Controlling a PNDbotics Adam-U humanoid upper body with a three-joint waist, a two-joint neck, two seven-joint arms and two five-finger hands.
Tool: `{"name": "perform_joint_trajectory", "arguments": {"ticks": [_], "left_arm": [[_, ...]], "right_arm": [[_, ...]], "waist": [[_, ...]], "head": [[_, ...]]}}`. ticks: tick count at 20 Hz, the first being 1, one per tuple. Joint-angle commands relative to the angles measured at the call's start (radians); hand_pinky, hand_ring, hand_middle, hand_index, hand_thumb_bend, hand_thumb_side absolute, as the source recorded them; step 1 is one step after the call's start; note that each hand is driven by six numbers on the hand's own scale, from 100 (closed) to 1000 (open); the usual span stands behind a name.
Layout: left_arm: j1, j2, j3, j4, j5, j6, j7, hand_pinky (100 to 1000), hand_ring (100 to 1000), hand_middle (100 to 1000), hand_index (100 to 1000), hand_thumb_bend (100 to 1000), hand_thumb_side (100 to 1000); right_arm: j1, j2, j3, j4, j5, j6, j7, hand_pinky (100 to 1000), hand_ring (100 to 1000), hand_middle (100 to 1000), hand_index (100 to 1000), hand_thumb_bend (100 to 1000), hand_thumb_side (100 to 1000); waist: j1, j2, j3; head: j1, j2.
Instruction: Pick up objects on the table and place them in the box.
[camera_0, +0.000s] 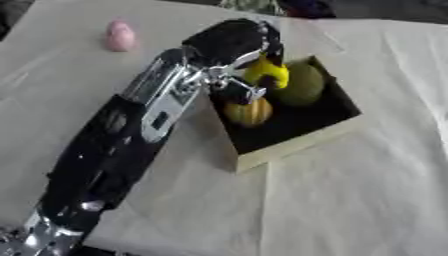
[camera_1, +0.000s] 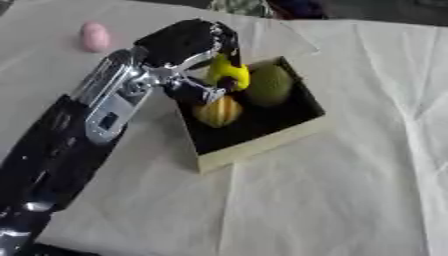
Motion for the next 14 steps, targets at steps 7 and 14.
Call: {"name": "perform_joint_trajectory", "arguments": {"ticks": [7, 14], "left_arm": [[0.012, -0.003, -0.021, 0.016, 0.034, -0.041, -0.045, 814, 797, 737, 863, 244, 290], [-0.004, 0.034, 0.022, -0.061, 0.064, -0.049, -0.058, 822, 825, 760, 897, 359, 392]], "right_arm": [[-0.004, -0.020, -0.002, -0.017, -0.003, 0.004, 0.004, 906, 759, 692, 772, 100, 660], [-0.001, -0.020, 0.004, -0.017, -0.003, 0.011, 0.011, 906, 759, 692, 772, 100, 661]], "waist": [[0.013, -0.037, 0.000], [0.015, -0.041, 0.006]], "head": [[-0.011, 0.006], [-0.019, 0.008]]}}
